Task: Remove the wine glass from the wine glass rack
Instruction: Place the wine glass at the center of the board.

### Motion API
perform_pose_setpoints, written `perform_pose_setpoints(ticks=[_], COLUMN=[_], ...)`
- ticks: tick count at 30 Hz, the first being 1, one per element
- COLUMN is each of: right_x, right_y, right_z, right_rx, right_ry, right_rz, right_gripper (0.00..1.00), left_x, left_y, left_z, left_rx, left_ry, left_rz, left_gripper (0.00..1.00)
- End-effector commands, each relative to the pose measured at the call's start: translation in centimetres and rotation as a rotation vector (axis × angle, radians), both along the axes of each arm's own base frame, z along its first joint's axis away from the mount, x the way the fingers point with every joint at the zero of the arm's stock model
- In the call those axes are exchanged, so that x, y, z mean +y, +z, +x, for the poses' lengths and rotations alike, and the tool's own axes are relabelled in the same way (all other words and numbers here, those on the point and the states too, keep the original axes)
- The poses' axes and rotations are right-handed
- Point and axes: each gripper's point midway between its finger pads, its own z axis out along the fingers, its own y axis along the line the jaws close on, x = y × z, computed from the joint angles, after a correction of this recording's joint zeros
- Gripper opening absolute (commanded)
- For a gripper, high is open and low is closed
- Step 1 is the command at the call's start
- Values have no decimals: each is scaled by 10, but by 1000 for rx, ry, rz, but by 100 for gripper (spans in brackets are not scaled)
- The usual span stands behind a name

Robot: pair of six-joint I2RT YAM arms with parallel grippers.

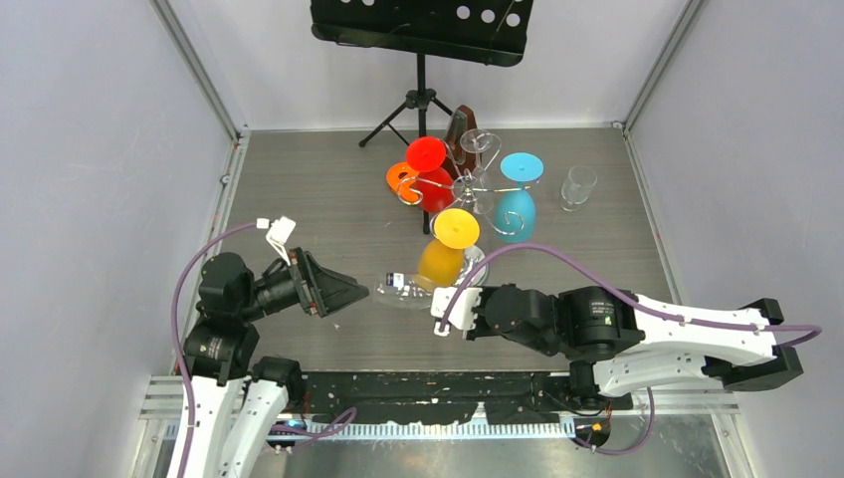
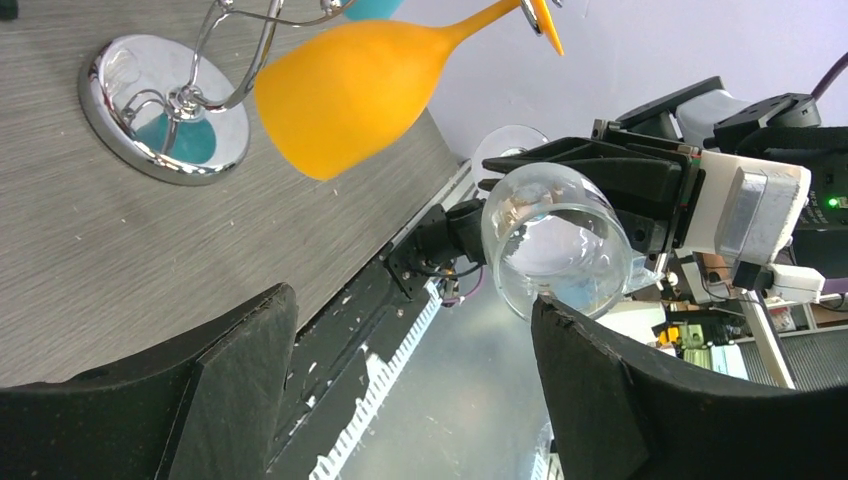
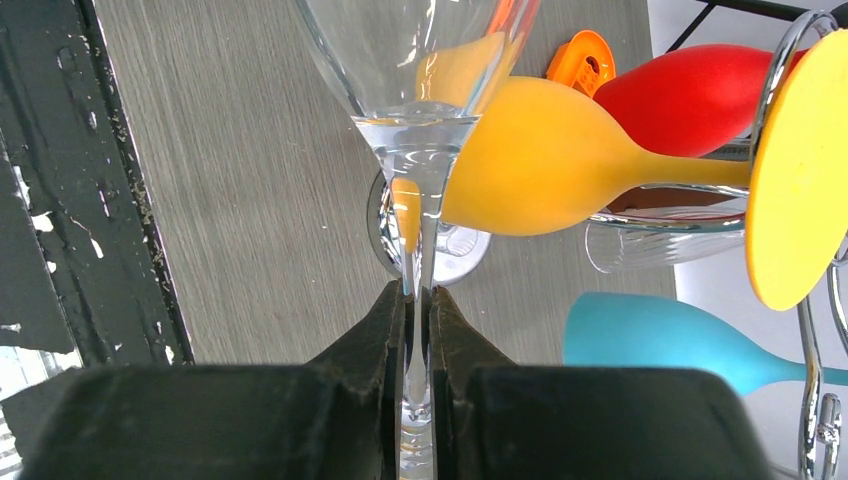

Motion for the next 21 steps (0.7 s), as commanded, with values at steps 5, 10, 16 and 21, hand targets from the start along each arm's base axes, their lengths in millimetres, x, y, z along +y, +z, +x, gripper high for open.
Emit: perform_pose_setpoints(ticks=[5, 10, 16, 21], right_x=[23, 33, 43, 50], right_y=[26, 26, 30, 34], right_z=[3, 2, 0, 0], right_rx=[-41, -49, -64, -76], right_ry=[9, 26, 43, 47], right_rz=[107, 100, 111, 131], right_gripper=[6, 6, 6, 6], left_x=[-2, -3, -3, -3], left_y=[7, 6, 7, 4], left_z=[-4, -5, -7, -10], left_rx=[-41, -35, -37, -28], left_ry=[-34, -39, -43, -52], left_rz=[-29, -31, -30, -33], left_gripper=[82, 82, 76, 66])
